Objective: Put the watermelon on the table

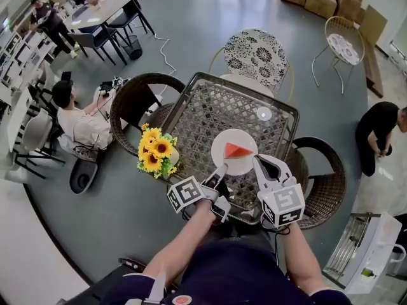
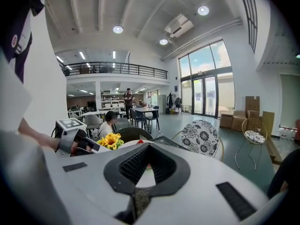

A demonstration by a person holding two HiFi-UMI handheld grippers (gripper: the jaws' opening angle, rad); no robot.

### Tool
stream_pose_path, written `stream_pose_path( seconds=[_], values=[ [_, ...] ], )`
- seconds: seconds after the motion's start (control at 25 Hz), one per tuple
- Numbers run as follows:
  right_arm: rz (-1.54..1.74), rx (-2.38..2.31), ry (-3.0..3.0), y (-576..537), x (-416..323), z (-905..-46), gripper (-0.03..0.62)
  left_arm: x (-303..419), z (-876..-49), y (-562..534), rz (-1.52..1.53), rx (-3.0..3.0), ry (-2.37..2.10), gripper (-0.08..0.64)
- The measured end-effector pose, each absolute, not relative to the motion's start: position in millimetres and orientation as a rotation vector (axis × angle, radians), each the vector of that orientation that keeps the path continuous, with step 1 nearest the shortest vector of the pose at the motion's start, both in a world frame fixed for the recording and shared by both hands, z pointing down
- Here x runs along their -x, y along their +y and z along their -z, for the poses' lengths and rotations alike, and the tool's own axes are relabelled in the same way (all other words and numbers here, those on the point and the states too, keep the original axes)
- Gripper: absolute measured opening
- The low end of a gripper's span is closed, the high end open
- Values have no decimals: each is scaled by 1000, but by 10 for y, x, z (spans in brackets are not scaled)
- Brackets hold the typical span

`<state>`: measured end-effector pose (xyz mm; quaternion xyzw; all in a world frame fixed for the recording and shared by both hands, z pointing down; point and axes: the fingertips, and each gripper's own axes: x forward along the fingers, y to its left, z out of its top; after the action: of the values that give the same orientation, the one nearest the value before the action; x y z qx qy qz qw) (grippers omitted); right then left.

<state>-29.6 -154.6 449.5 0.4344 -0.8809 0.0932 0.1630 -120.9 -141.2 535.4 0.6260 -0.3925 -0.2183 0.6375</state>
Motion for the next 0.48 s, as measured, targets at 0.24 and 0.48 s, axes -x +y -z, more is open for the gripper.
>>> stream_pose_path(
  seconds=[0.24,0.48],
  values=[
    [-274,-1170,-2569,-1643,244,-4498,3,1117,-5339,-1415,520,-1414,-938,18],
    [-277,-1121,-2599,-1707,221,-4503,3,1083,-5352,-1424,522,-1400,-971,18]
  ],
)
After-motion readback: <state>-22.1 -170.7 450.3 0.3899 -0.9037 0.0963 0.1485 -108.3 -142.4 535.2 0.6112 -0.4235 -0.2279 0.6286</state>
